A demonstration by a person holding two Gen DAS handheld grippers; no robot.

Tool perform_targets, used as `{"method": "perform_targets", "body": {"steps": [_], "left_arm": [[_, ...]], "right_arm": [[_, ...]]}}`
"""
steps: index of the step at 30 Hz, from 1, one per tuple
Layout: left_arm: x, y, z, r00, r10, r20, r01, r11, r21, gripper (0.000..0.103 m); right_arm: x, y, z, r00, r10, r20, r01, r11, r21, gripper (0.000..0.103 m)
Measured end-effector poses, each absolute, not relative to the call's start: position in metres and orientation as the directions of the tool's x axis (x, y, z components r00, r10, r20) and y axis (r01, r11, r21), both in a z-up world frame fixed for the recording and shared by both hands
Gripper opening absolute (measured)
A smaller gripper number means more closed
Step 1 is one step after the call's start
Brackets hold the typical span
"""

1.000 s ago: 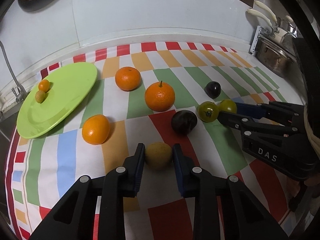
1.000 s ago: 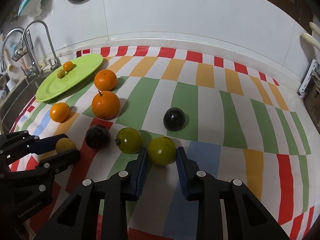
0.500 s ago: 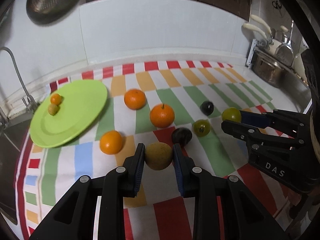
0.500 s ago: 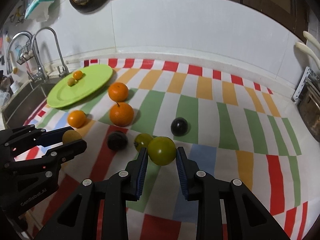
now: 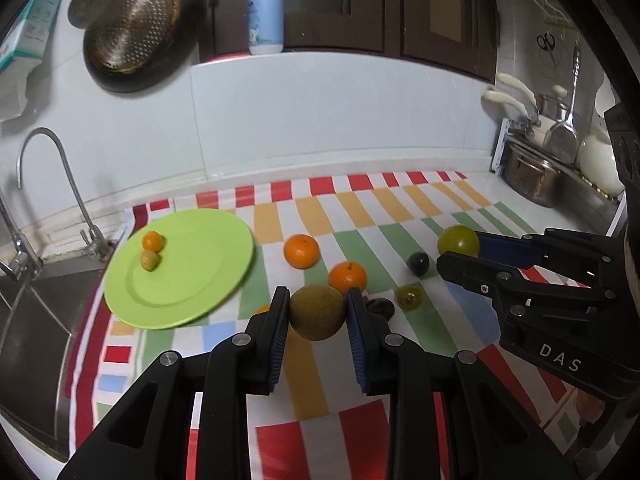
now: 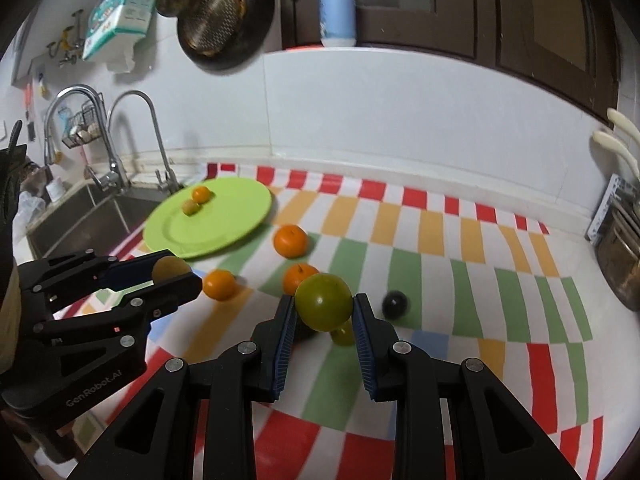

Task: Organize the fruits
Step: 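Carry both fruits onto the green plate and open both tools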

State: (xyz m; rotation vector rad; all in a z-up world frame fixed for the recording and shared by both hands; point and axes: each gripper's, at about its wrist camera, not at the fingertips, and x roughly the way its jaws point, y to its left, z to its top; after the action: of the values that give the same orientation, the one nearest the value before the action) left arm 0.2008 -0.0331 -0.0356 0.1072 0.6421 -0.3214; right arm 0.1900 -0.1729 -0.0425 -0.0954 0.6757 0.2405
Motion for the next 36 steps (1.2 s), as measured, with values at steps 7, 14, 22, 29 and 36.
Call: {"method": "perform_targets", "body": {"steps": [7, 14, 22, 29, 36], "left_arm": [[0.199, -0.012, -0.019, 0.783, -0.226, -0.58, 0.295, 0.955, 0.027, 0.028], [0.206, 0.015, -0.005, 0.811, -0.188, -0.554, 0.253, 0.967, 0.041, 0.028], [0.222, 0.046, -0.003, 0.827, -0.138, -0.545, 0.201, 0.978, 0.057, 0.028], [0.239, 0.068, -0.007, 0.824, -0.109, -0.556, 0.169, 0.984, 0.058, 0.028], [0.26, 0.084, -0.016, 0.816, -0.084, -0.572, 0.14, 0.989, 0.054, 0.028]], "right_arm": [[0.191, -0.149, -0.028, 0.77, 0.226, -0.596, -0.289, 0.957, -0.01, 0.03], [0.201, -0.118, -0.018, 0.773, 0.271, -0.573, -0.335, 0.942, -0.006, 0.03], [0.218, -0.083, -0.011, 0.773, 0.303, -0.558, -0.381, 0.924, -0.026, 0.03], [0.24, -0.054, -0.013, 0.765, 0.309, -0.565, -0.403, 0.914, -0.044, 0.03], [0.265, -0.036, -0.021, 0.755, 0.303, -0.582, -0.409, 0.911, -0.057, 0.03]]}}
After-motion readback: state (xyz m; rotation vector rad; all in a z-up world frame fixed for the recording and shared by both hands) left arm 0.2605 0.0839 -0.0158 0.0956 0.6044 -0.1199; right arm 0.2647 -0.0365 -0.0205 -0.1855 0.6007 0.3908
